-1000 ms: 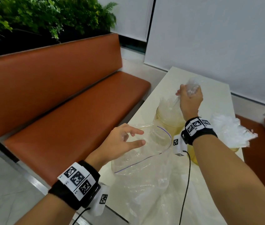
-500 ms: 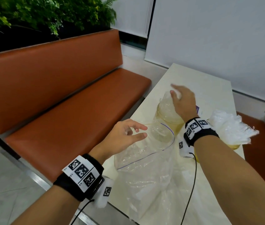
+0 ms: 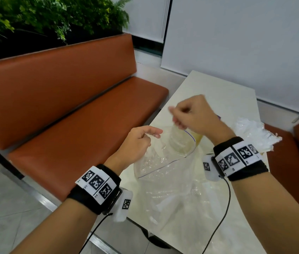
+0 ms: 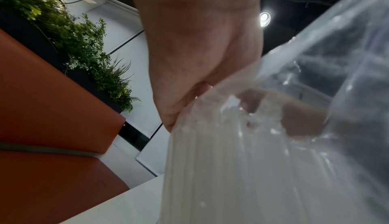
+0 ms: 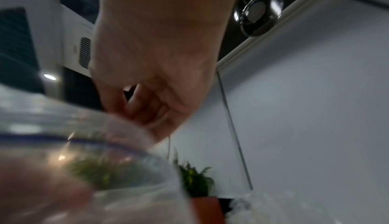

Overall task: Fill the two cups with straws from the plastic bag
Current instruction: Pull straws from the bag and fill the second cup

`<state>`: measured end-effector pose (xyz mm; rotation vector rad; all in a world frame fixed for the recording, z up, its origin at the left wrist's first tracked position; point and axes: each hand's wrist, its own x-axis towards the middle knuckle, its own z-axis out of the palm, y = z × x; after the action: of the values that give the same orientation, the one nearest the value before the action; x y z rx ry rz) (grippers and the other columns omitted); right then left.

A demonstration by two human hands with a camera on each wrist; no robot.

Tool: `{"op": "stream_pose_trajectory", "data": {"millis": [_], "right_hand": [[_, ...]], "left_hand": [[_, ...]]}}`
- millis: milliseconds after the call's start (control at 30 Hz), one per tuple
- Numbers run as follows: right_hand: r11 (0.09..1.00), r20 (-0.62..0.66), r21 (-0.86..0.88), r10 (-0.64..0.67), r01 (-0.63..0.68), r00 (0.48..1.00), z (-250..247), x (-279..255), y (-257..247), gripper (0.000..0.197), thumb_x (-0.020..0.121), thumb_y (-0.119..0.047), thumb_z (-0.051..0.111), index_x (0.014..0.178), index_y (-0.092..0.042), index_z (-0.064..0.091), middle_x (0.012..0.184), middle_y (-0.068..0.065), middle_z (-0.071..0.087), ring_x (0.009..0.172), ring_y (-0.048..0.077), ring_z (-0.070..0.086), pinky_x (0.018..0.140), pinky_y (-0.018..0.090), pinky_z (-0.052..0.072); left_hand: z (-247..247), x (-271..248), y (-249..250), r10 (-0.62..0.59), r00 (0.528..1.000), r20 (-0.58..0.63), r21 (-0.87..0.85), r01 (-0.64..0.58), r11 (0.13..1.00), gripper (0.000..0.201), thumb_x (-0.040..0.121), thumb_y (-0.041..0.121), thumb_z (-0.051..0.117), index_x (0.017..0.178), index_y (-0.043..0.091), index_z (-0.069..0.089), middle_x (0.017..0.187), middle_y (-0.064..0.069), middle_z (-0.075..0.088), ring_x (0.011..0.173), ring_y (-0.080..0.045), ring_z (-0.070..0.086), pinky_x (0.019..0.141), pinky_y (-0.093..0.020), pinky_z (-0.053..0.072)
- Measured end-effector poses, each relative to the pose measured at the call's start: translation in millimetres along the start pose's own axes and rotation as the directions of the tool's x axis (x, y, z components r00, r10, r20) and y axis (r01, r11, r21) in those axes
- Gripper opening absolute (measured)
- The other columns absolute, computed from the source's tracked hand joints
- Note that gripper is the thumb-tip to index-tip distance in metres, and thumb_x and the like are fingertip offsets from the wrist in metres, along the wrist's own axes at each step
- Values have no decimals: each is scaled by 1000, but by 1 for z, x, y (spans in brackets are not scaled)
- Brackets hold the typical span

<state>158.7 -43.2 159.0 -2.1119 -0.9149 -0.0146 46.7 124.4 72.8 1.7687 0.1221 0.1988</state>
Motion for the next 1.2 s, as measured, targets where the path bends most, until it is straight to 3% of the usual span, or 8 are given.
{"op": "stream_pose_trajectory", "data": {"millis": [100, 400, 667, 867, 967, 1033, 1133, 1200], "right_hand": [[939, 384, -344, 154, -14, 910, 25, -22, -7, 33, 92, -39, 67, 78, -12, 79, 73, 3, 75, 67, 18, 70, 70, 29, 57], [950, 562, -213, 309, -227, 768, 67, -55, 4, 66, 74, -70, 73, 124, -29, 61, 105, -7, 61, 91, 6, 60, 85, 25, 48], [960, 481, 30, 229, -277, 846, 74, -65, 18, 37, 86, -52, 71, 89, -17, 57, 86, -6, 56, 77, 13, 51, 74, 33, 44], [964, 324, 147, 166, -223, 931, 79, -68, 19, 20, 99, -40, 60, 104, -24, 69, 99, -5, 72, 90, 14, 64, 86, 27, 48], [964, 215, 200, 132, -176, 968, 79, -65, 11, 33, 102, -32, 56, 89, -5, 71, 81, 14, 65, 67, 16, 49, 67, 21, 41], [962, 125, 229, 124, -150, 984, 77, -60, 5, 36, 103, -23, 56, 83, 6, 62, 71, -2, 59, 65, 9, 47, 64, 18, 38], [963, 0, 239, 130, -126, 991, 73, -49, 0, 32, 102, -23, 55, 79, -1, 63, 77, 8, 69, 72, 24, 61, 72, 35, 48], [962, -70, 249, 135, -114, 988, 68, -41, -8, 33, 102, -24, 55, 74, -10, 64, 73, 8, 67, 69, 16, 60, 70, 28, 48]], "left_hand": [[1, -1, 2, 16, 1000, -27, 6, -16, 1000, 54, 87, -14, 37, 119, 12, 72, 109, 2, 71, 70, 6, 55, 63, -10, 43], [3, -6, 2, -10, 995, -95, -42, 6, 999, 50, 92, -8, 36, 124, 11, 68, 127, 8, 66, 85, -1, 56, 69, -13, 43], [-2, -7, -2, -28, 992, -121, -70, 20, 997, 54, 91, -9, 36, 127, 15, 68, 118, 14, 68, 93, -8, 57, 65, -13, 43], [0, -10, -3, -31, 991, -130, -91, 19, 996, 49, 95, -5, 38, 125, 18, 70, 116, 11, 70, 93, -9, 58, 68, -16, 42], [2, -13, 2, -46, 992, -119, -170, 26, 985, 29, 101, 19, 50, 119, 21, 73, 118, 4, 71, 85, -8, 54, 69, -17, 41], [1, -17, 6, -63, 994, -88, -185, 46, 982, 39, 93, 50, 53, 117, 26, 73, 115, 6, 71, 84, -5, 54, 71, -20, 41], [-3, -25, 7, 8, 1000, 29, -150, -4, 989, 49, 77, 69, 59, 115, 40, 70, 108, 14, 67, 92, -2, 60, 80, -17, 46], [-4, -27, 5, 44, 995, 90, -90, -36, 995, 52, 68, 65, 73, 115, 43, 68, 120, 10, 63, 106, -13, 58, 92, -24, 46]]}}
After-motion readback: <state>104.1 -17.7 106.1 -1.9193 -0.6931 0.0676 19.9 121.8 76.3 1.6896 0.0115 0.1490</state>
